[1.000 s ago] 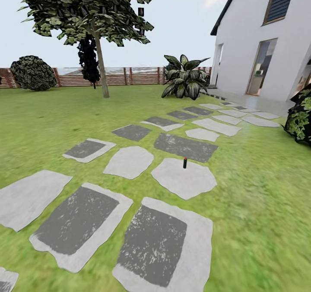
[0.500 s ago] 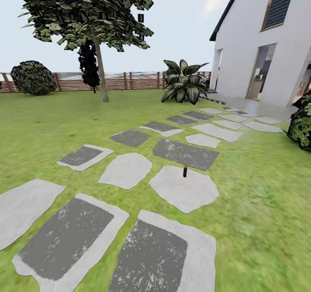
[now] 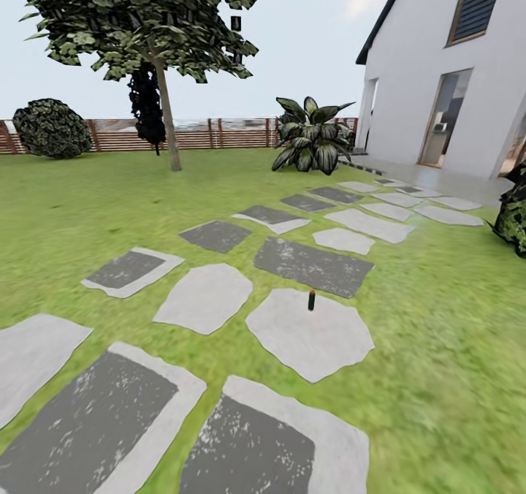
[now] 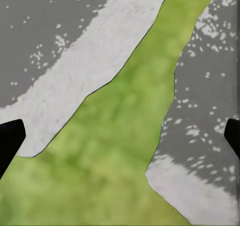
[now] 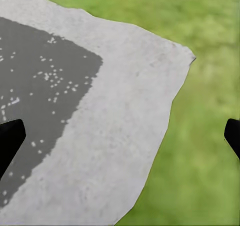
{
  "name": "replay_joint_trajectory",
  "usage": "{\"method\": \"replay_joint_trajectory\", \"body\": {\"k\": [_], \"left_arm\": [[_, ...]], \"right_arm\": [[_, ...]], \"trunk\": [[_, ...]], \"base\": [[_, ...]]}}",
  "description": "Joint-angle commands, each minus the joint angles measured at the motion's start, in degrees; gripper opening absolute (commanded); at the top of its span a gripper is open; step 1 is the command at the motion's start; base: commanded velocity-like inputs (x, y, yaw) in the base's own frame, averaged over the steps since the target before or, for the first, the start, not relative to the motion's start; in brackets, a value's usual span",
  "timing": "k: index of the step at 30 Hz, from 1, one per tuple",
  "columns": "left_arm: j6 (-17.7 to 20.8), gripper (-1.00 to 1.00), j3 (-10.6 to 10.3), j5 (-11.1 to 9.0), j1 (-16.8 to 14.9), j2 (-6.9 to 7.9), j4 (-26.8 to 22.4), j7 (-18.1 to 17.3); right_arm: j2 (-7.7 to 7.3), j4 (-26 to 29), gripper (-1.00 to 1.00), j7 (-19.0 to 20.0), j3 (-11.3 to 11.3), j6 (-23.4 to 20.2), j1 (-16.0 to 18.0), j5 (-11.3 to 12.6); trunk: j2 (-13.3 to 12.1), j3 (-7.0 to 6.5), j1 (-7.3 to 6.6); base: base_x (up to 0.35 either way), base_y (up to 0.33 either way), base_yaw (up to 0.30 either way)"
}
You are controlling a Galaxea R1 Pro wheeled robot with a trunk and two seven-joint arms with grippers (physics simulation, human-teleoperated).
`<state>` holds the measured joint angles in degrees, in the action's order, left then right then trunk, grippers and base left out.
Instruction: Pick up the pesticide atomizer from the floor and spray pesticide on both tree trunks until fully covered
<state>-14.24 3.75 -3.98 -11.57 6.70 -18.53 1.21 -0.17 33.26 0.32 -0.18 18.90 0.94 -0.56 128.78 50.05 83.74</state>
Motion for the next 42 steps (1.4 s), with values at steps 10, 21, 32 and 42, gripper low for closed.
{"method": "replay_joint_trajectory", "body": {"k": [10, 21, 32, 42], "left_arm": [[-0.2, 1.0, -0.1, -0.4, 0.0, -0.01, 0.0, 0.0], [-0.2, 1.0, -0.1, -0.4, 0.0, -0.02, 0.0, 0.0], [-0.2, 1.0, 0.0, -0.4, 0.0, 0.01, 0.1, 0.0], [-0.2, 1.0, 0.0, -0.4, 0.0, 0.01, 0.1, 0.0]], "right_arm": [[0.0, -0.1, 1.0, 0.0, 0.0, 0.2, 0.0, -0.1], [0.0, -0.1, 1.0, 0.0, 0.0, 0.2, 0.0, -0.1], [0.0, -0.1, 1.0, 0.0, 0.0, 0.2, 0.0, -0.1], [0.0, -0.1, 1.0, 0.0, 0.0, 0.2, 0.0, -0.1]], "trunk": [[0.0, 0.05, 0.02], [0.0, 0.05, 0.02], [0.0, 0.05, 0.02], [0.0, 0.05, 0.02]], "base": [[0.337, -0.08, 0.0], [0.328, -0.136, 0.0], [0.313, -0.149, 0.0], [0.333, -0.097, 0.0]]}}
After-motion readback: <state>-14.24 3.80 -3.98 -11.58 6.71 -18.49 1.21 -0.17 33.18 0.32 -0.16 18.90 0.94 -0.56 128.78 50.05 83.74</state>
